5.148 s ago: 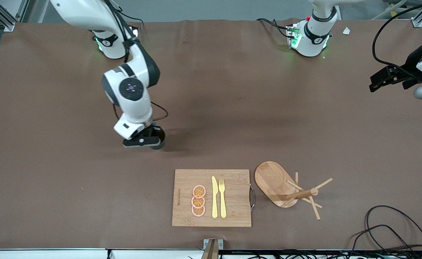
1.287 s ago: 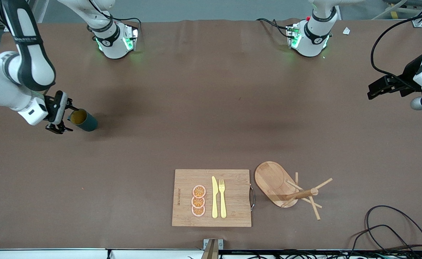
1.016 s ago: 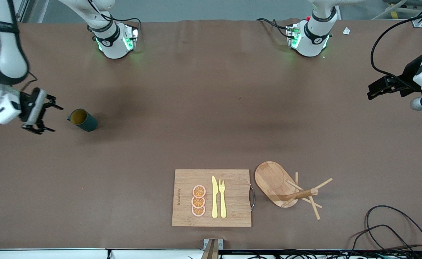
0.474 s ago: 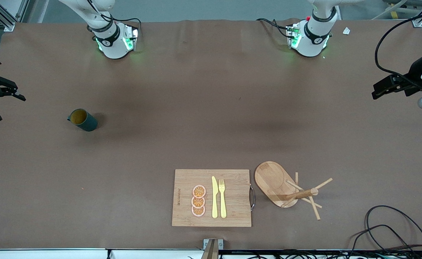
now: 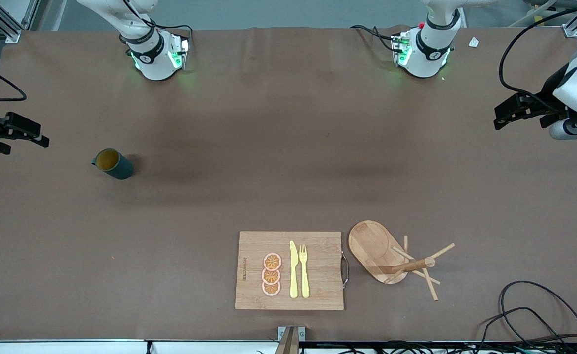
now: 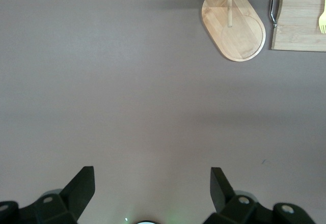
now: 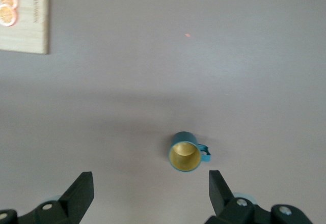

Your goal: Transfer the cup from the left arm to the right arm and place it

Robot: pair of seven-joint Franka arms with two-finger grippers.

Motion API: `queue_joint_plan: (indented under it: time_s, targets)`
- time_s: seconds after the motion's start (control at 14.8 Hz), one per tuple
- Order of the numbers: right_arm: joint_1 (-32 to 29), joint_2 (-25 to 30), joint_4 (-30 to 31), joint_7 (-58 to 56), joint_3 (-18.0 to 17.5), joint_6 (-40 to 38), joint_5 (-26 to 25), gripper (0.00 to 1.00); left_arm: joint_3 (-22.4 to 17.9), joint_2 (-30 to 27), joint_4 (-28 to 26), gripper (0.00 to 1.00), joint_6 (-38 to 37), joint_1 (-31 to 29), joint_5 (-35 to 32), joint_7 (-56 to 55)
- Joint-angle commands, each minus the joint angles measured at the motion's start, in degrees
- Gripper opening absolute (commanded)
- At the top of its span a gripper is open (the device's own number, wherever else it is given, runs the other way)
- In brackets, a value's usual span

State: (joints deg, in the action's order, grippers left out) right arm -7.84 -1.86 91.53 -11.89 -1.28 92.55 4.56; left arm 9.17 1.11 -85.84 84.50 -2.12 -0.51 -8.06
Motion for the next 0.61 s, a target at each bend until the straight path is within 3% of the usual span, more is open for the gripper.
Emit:
queue_joint_plan:
  time_s: [0.0, 0.14, 0.54]
  targets:
    - [0.7, -0.5, -2.5, 2.8, 0.3, -1.1, -2.7, 1.0, 0.2, -5.3, -6.6, 1.0, 3.5, -0.9, 0.9, 1.7]
    - [0.1, -1.6, -3.7, 2.1, 0.4, -0.8, -5.0, 1.0, 0.2, -7.2, -8.8, 1.0, 5.1, -0.9, 0.9, 1.8]
    - [0.0, -2.0, -4.3, 2.1, 0.6, -0.9, -5.2, 1.0, 0.2, -5.9, -6.5, 1.0, 4.6, -0.7, 0.9, 1.6]
